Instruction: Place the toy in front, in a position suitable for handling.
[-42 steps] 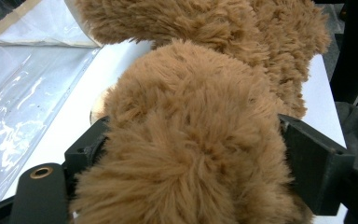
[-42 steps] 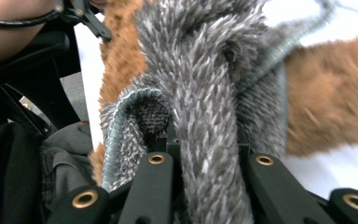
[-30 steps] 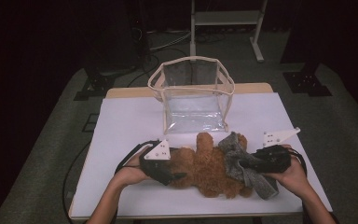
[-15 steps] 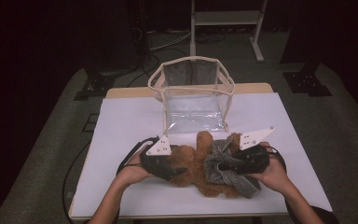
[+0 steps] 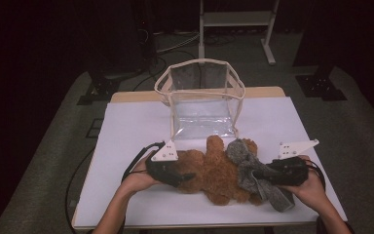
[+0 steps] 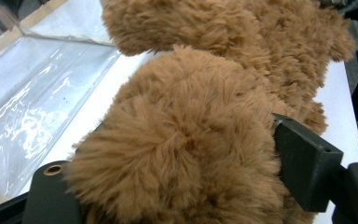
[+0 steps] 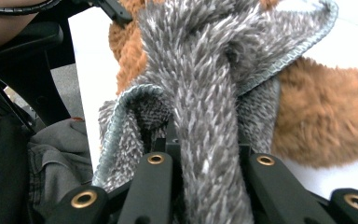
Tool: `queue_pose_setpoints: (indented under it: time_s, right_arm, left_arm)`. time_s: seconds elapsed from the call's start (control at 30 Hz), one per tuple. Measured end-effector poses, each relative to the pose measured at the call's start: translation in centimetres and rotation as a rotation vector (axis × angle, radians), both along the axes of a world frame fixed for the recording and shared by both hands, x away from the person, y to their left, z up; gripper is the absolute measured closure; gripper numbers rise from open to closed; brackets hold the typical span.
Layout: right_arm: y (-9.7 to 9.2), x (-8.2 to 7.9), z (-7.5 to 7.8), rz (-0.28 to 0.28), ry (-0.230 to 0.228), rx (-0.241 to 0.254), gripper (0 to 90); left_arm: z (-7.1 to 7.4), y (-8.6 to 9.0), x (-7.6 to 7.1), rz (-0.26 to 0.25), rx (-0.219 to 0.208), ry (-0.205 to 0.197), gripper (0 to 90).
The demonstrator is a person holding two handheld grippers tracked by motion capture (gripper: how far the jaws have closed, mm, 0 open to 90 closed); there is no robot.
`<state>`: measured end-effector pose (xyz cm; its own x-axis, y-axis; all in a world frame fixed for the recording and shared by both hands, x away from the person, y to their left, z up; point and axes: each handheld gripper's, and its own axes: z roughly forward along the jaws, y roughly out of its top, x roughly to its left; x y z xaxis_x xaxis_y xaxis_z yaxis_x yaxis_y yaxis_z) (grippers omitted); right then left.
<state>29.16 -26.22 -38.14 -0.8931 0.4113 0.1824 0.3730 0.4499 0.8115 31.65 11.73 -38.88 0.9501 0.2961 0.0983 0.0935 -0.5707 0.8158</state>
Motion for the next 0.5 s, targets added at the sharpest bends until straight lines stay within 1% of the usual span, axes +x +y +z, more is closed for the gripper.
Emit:
queue_pose_setpoints:
  time_s: [0.1,0.13,0.17,0.33,0.4,0.43,0.5]
  right_arm:
    - [1.1,0.6,0.7,0.021,-0.016,-0.002,76.8]
    - [1.6,0.9,1.0,0.030,-0.021,-0.007,76.8]
    - [2.2,1.3,1.3,0.040,-0.027,-0.011,76.8]
    - [4.9,3.1,2.0,0.077,-0.034,-0.019,76.7]
    - [5.8,3.6,1.9,0.096,-0.031,-0.020,76.5]
    - [6.4,3.8,1.7,0.108,-0.021,-0.026,76.4]
    - [6.8,3.9,1.5,0.119,-0.017,-0.038,76.4]
  left_arm:
    - [0.0,-0.1,-0.2,-0.017,0.010,-0.020,25.4]
    - [0.0,-0.2,-0.4,-0.022,0.009,-0.025,25.4]
    - [0.0,-0.2,-0.5,-0.027,0.018,-0.034,25.4]
    - [-0.2,-0.6,-1.0,-0.043,0.022,-0.048,25.9]
    - [-0.3,-0.7,-1.2,-0.049,0.027,-0.055,25.8]
    - [-0.3,-0.7,-1.3,-0.049,0.031,-0.059,25.8]
    - [-0.3,-0.7,-1.4,-0.051,0.029,-0.063,25.9]
